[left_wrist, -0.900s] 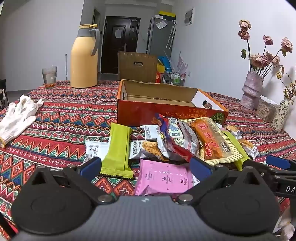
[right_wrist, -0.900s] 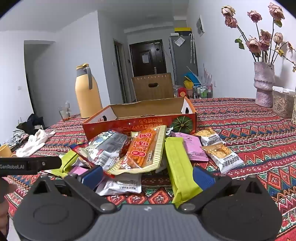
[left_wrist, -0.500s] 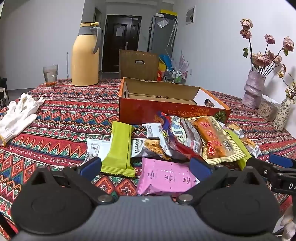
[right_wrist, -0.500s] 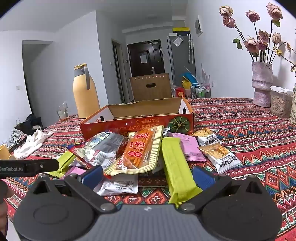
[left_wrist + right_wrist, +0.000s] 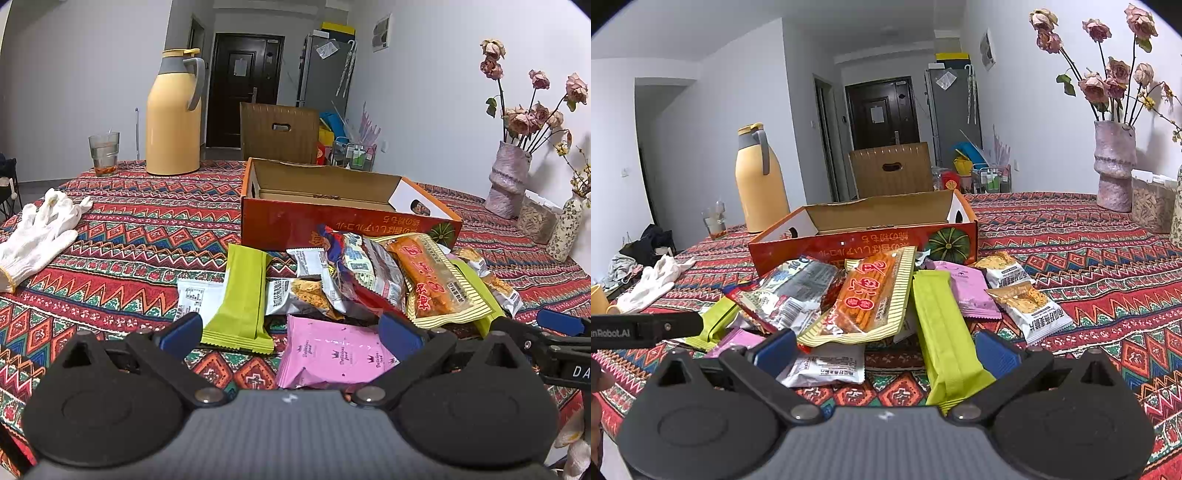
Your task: Organize snacks
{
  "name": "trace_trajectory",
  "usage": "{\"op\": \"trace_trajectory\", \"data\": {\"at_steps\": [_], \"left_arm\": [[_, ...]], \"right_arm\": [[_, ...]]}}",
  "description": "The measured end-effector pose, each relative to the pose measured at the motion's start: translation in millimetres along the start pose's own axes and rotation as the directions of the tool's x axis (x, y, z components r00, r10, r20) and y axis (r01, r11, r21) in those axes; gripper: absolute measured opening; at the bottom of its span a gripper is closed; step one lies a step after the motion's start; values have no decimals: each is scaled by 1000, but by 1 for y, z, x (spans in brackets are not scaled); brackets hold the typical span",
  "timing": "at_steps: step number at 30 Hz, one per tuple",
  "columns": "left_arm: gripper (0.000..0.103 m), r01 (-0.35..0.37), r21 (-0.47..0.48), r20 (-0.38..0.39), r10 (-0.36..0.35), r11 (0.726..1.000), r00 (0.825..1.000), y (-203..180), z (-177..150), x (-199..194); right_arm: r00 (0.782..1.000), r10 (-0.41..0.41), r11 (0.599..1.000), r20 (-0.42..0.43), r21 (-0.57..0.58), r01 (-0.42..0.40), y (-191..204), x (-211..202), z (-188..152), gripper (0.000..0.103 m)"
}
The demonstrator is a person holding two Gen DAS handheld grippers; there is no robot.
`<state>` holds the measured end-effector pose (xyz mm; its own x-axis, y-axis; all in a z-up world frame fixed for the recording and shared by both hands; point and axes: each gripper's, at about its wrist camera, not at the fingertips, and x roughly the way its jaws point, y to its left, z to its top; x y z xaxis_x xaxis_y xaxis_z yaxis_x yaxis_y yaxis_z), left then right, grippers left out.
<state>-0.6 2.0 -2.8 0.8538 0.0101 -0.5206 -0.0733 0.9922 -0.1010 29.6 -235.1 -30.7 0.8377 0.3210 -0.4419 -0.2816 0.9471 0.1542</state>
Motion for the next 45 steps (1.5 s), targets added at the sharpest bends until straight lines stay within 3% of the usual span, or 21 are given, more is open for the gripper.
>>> {"op": "trace_trajectory", "data": {"at_steps": [45], "left_arm": [[103,-12,-20,-3,12,1000,1000,7,-2,4]], "right_arm": [[1000,1,1000,-10,-1,-1,-2,4,-6,103]]}}
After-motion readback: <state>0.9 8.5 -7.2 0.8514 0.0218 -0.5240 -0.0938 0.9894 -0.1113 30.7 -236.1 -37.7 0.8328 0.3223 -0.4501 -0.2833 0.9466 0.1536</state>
